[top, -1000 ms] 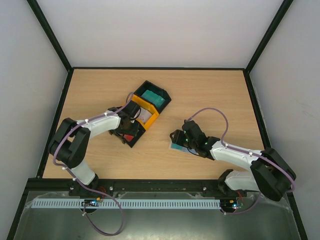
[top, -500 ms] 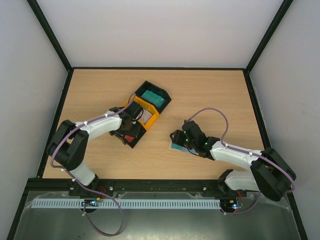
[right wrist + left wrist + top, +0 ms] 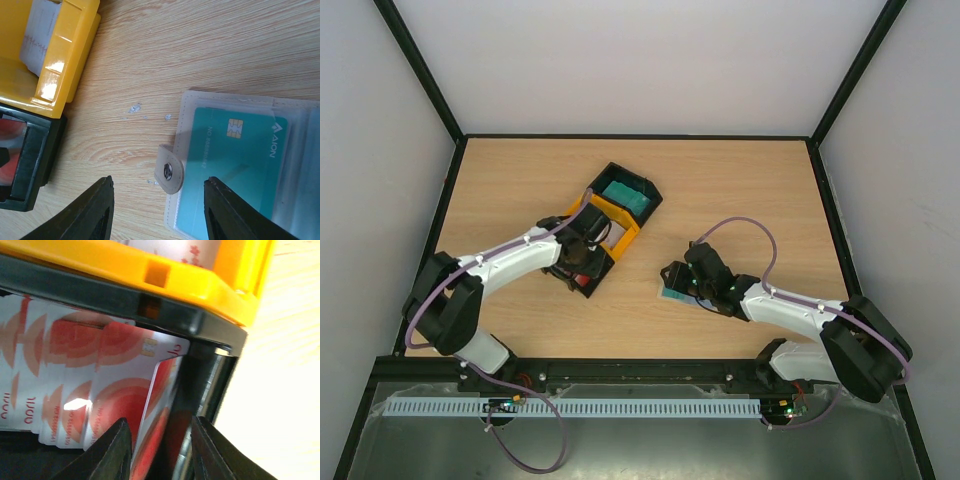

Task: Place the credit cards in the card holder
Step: Pick up the credit card from the storage box.

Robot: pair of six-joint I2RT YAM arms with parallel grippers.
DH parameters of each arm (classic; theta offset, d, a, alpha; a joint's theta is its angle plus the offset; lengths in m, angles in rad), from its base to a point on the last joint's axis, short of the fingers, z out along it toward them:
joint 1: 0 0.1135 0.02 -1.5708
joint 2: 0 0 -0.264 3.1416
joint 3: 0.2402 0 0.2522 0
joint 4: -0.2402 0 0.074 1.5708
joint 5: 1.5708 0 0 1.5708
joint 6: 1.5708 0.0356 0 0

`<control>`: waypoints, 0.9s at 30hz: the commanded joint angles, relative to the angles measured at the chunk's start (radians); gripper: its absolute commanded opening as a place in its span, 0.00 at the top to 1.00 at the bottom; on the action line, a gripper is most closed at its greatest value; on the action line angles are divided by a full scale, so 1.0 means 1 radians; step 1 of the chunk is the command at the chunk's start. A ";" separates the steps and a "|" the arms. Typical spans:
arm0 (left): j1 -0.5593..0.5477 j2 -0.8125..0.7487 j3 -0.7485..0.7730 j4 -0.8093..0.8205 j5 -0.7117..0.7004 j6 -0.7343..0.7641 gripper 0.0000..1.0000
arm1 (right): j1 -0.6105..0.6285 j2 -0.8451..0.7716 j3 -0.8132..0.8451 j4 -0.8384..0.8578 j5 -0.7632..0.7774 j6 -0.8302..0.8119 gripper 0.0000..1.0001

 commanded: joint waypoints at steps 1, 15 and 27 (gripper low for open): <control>-0.010 -0.043 -0.003 -0.026 0.083 -0.013 0.65 | 0.006 -0.010 -0.008 0.015 0.017 0.008 0.51; -0.013 -0.014 -0.018 0.000 0.125 -0.041 0.67 | 0.006 -0.004 -0.007 0.018 0.016 0.010 0.51; -0.017 0.055 -0.018 0.034 0.055 -0.020 0.80 | 0.006 0.000 -0.007 0.017 0.018 0.008 0.51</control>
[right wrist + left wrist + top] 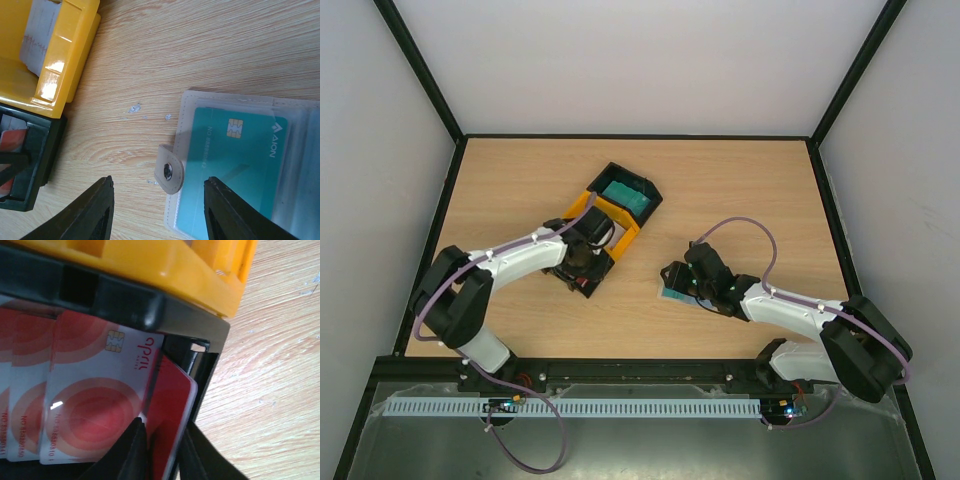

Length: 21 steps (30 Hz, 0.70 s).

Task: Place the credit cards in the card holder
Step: Pick up the credit card from the storage box.

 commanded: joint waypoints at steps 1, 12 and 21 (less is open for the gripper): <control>-0.005 0.023 -0.006 0.007 -0.036 0.012 0.83 | 0.006 -0.003 -0.006 0.016 0.018 0.007 0.51; -0.005 -0.109 0.039 -0.078 -0.124 0.018 0.98 | 0.006 0.010 0.008 0.044 -0.034 -0.015 0.49; 0.004 -0.255 0.048 -0.064 -0.150 -0.024 0.98 | 0.008 -0.026 0.001 0.236 -0.182 -0.002 0.38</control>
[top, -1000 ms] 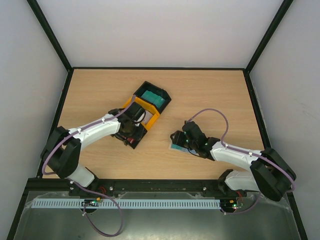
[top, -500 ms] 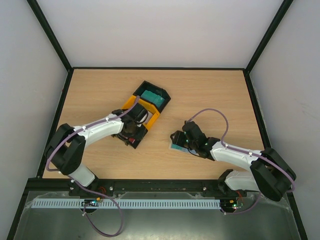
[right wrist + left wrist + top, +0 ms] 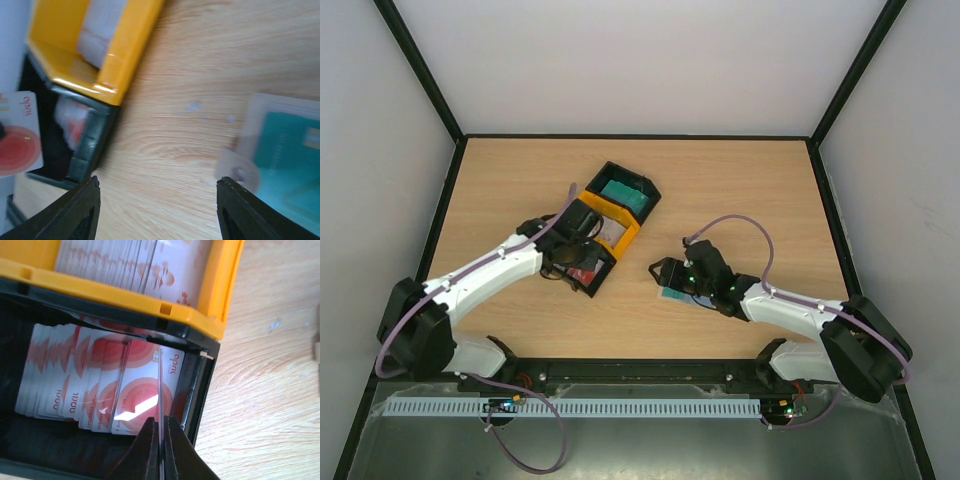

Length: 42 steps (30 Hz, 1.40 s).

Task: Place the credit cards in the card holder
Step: Pick up the credit card from the storage box.

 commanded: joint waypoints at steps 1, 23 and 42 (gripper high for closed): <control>0.009 -0.082 0.034 0.002 -0.011 -0.042 0.98 | 0.007 -0.033 0.001 0.195 -0.116 0.017 0.35; 0.046 -0.362 0.100 0.444 0.699 -0.353 0.98 | 0.008 -0.048 0.065 0.940 -0.495 0.371 0.55; 0.070 -0.418 0.089 0.443 0.645 -0.399 0.53 | 0.008 -0.215 0.104 0.780 -0.338 0.355 0.98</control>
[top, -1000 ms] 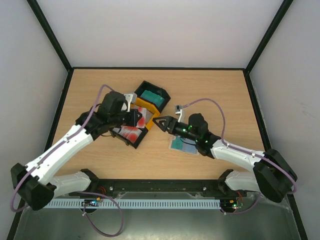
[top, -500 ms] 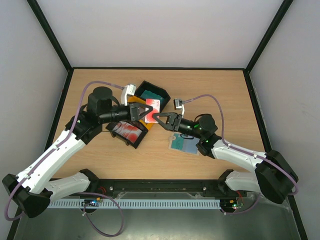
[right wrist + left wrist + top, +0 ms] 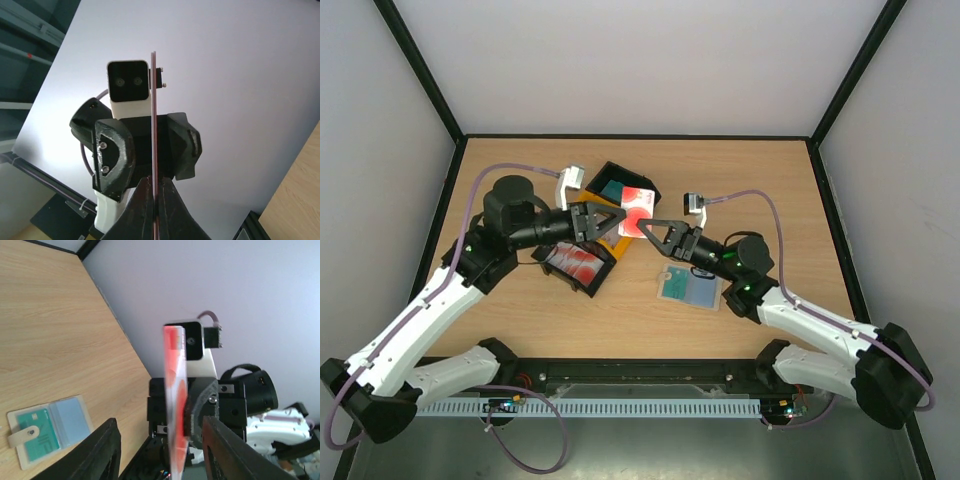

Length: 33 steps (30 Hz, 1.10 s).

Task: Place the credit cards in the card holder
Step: Pick up the credit card from the storage box.

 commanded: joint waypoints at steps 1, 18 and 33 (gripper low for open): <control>0.025 -0.037 0.000 -0.021 -0.041 -0.003 0.52 | 0.002 -0.054 0.031 -0.047 0.040 -0.026 0.98; 0.033 0.002 -0.015 -0.001 0.093 0.004 0.56 | 0.001 -0.056 0.019 0.000 -0.017 0.014 0.98; 0.050 -0.002 -0.001 -0.080 -0.009 0.027 0.64 | 0.001 -0.071 -0.001 0.015 -0.012 0.022 0.98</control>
